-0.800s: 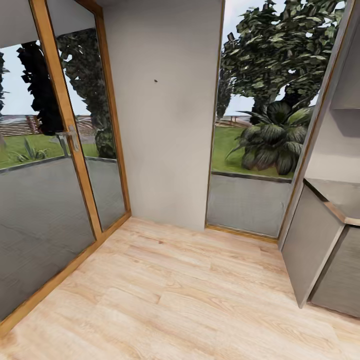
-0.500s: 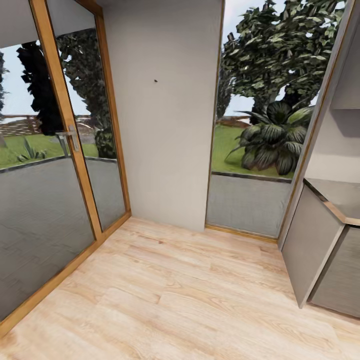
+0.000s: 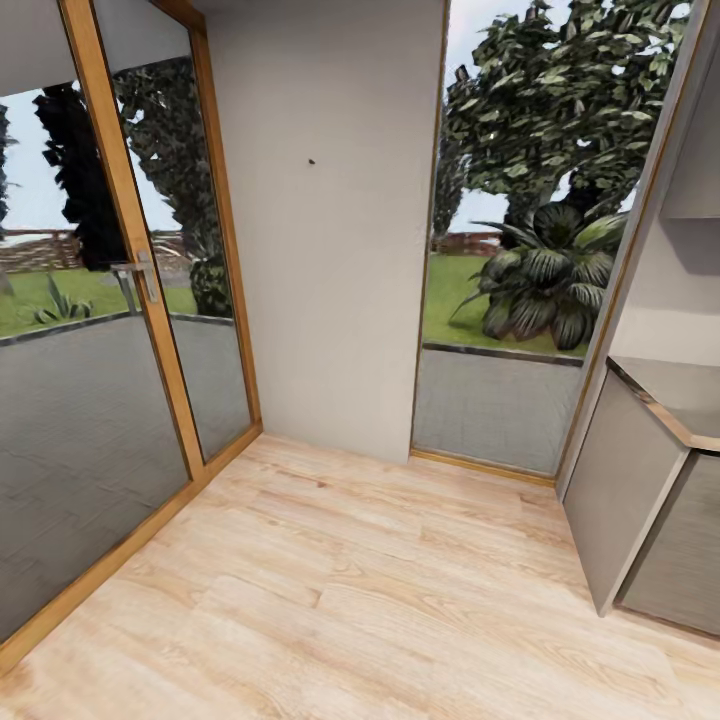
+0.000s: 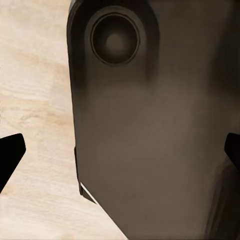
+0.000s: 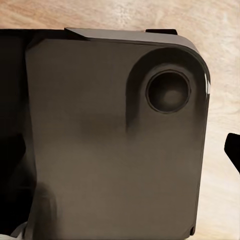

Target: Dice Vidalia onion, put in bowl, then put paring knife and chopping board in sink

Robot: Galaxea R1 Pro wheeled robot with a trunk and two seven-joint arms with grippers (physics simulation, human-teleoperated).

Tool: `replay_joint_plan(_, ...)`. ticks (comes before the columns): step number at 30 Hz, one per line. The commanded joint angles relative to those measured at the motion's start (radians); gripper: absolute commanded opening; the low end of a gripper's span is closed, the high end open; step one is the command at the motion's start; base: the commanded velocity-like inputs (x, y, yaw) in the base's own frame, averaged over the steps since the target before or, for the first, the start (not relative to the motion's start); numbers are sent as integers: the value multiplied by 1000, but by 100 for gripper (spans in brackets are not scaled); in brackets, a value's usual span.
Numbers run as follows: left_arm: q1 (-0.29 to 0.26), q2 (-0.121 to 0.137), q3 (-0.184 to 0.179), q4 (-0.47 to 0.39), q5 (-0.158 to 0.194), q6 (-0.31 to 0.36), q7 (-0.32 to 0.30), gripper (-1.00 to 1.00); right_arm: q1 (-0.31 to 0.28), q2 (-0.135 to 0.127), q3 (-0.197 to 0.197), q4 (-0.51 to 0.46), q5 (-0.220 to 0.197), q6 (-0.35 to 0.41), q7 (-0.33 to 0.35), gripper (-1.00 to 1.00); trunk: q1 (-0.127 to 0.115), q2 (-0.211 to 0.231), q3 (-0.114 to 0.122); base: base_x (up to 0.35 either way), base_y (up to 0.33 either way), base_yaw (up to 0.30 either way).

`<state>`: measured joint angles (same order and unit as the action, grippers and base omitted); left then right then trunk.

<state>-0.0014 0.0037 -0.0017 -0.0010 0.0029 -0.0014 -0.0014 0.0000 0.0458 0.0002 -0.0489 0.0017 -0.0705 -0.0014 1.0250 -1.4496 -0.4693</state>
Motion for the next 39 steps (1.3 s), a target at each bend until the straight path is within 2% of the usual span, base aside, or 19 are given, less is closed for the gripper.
replay_joint_plan(1,0,0,0,0,0,0,0,100,0,0,0,0,0,-2,0,100,0,0,-1,0,0,0)
replay_joint_plan(11,0,6,0,0,0,-2,0,100,0,0,0,-2,0,-2,0,100,0,0,-1,0,0,0)
replay_joint_plan(17,0,17,-1,0,0,-37,1,100,0,5,0,-2,-2,-5,0,100,0,0,-1,0,0,0)
replay_joint_plan(26,0,13,0,0,2,-41,1,100,0,2,0,-3,0,-39,0,100,0,0,-1,0,0,0)
replay_joint_plan(31,0,14,0,-40,2,-42,1,100,0,1,0,-13,0,-44,0,100,0,0,-1,0,0,0)
replay_joint_plan(34,0,14,1,-63,2,-42,1,100,0,1,0,-43,0,-45,0,100,0,0,-1,0,0,0)
replay_joint_plan(39,0,20,3,-171,2,-42,3,100,0,-1,0,-191,1,-58,0,100,0,0,-1,0,0,0)
